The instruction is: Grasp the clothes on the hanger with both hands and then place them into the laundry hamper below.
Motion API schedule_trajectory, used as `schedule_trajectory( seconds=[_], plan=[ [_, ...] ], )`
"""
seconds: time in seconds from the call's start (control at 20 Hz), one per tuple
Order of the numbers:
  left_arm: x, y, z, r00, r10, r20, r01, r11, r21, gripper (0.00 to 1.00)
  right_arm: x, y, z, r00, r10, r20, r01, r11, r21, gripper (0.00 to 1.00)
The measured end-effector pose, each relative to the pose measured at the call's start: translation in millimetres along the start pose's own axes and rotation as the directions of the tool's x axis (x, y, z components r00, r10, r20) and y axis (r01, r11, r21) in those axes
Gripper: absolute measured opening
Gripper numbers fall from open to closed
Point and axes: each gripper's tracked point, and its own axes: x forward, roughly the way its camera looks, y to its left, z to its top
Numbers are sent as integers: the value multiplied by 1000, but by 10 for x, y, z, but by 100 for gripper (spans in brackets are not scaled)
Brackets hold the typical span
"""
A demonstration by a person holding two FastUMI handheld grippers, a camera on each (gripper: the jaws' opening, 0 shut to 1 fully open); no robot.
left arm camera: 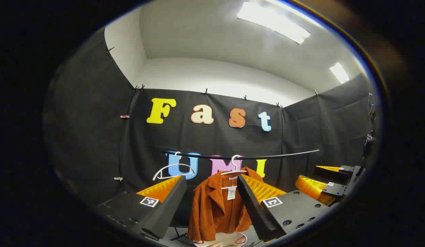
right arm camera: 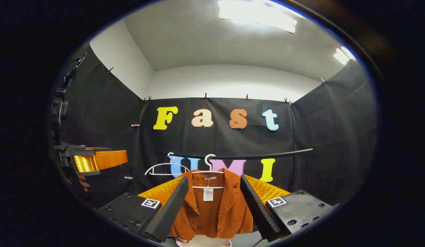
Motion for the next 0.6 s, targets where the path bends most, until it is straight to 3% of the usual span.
schedule_trajectory(
  seconds=[0.6],
  plan=[
    [-40,-105,-114,999,-40,-35,40,999,-3,94,-108,-70,77,999,-36,-1,36,999,-13,97]
  ],
)
